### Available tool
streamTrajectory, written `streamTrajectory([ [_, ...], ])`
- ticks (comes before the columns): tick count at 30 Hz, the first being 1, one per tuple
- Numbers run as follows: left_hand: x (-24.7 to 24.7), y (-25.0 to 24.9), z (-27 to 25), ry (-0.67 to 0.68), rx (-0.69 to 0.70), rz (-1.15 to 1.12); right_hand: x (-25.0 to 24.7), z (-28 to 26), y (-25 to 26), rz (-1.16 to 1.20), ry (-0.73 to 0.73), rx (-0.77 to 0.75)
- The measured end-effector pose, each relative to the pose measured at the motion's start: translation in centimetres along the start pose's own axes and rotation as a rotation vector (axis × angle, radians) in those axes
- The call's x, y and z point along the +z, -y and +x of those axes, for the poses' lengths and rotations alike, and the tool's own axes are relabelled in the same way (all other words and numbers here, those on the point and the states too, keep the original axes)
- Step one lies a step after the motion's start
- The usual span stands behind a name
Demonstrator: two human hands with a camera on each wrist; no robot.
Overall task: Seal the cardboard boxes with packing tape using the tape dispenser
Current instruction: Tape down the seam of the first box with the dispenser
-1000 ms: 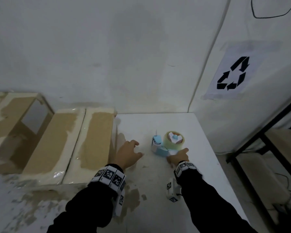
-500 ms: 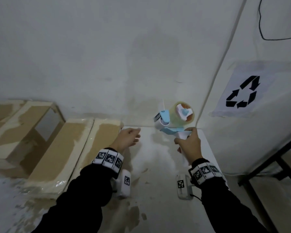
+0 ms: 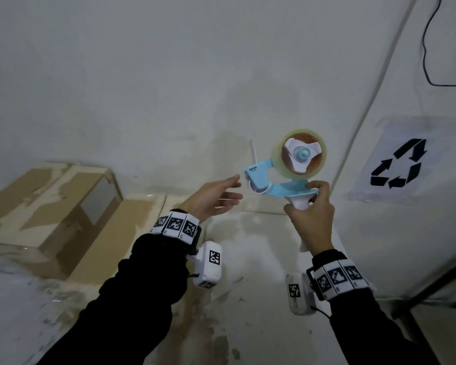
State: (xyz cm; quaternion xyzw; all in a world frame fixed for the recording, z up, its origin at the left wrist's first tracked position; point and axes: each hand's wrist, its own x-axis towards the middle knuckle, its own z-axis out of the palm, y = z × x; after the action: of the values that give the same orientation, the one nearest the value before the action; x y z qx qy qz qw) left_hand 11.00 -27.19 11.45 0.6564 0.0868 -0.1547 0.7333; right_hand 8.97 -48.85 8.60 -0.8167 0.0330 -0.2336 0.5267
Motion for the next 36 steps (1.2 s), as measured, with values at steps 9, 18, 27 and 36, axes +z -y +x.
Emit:
streamTrajectory([
  [9,-1.5,1.3,-1.2,0.108,-0.211,0.101,1.1,-0.7,1.7,0.006,-0.036,-0.067],
  [18,-2.0,2.8,-2.2,0.188,-0.224,-0.212,3.4,-1.7,3.9,0.115,-0.076,-0.072],
  [27,-6.9,1.0,-2.6,-0.048,-0.046,-0.227,5.0,-3.0,5.8,0.195,0.033,-0.019],
  [36,-13.9,-1.4,-3.8,-0.155,0.001,-0.078,9.5,-6.4,9.0,0.394,0.374,0.113],
])
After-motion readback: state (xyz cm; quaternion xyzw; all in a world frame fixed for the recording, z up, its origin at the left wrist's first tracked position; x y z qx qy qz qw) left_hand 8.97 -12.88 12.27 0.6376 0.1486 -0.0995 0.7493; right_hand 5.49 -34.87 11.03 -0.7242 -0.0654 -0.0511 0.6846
